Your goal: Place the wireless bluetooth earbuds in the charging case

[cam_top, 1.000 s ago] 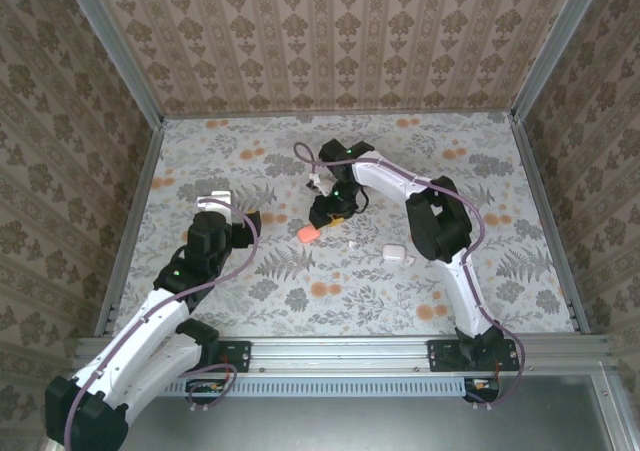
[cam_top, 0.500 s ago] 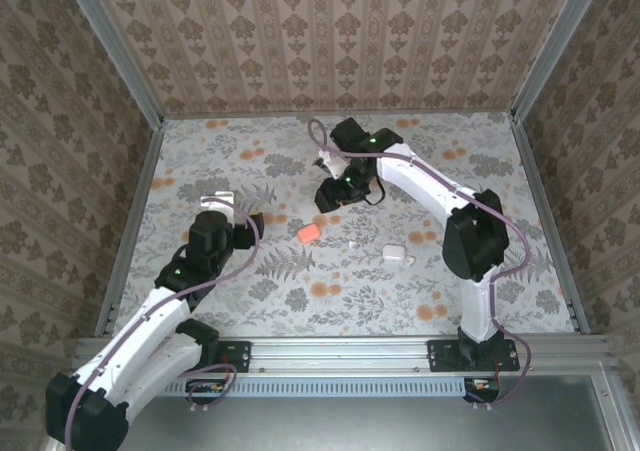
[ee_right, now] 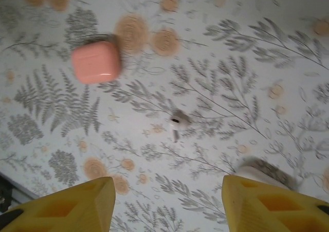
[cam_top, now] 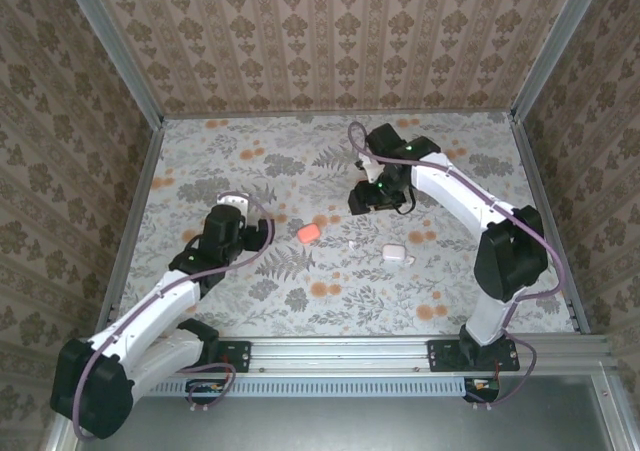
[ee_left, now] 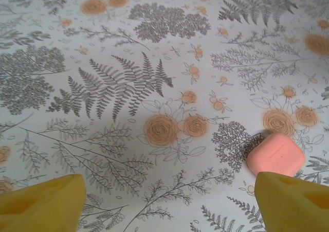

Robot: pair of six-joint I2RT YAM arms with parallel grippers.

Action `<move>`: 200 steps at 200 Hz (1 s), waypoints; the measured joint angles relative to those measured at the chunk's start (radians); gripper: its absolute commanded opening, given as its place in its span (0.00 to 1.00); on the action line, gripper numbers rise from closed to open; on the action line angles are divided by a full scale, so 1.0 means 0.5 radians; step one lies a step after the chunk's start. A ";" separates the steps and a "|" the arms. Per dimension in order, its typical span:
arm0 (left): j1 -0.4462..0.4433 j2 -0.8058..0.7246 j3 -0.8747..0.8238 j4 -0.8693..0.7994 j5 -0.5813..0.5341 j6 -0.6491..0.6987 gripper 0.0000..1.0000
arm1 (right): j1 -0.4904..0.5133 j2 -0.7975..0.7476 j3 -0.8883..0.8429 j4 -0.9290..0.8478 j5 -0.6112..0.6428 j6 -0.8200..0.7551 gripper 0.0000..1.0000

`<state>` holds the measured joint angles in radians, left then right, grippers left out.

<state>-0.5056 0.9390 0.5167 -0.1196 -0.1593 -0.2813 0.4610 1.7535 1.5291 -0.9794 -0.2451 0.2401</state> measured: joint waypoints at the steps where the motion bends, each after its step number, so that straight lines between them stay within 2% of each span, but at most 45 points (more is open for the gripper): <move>1: -0.002 0.005 0.002 0.000 0.002 0.000 0.86 | -0.002 -0.003 -0.008 0.000 0.002 0.002 0.59; 89: -0.049 0.215 0.121 -0.002 0.066 0.002 0.86 | -0.142 -0.066 -0.338 -0.110 0.210 0.128 0.68; 115: -0.050 0.219 0.122 -0.002 0.067 0.002 0.86 | -0.149 -0.066 -0.368 -0.131 0.232 0.155 0.72; 200: -0.052 0.278 0.126 -0.001 0.097 0.002 0.86 | -0.089 0.063 -0.388 -0.201 0.236 0.228 0.77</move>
<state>-0.5316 1.0782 0.5797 -0.1200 -0.1108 -0.2806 0.4164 1.7851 1.3354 -1.0798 -0.1272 0.3542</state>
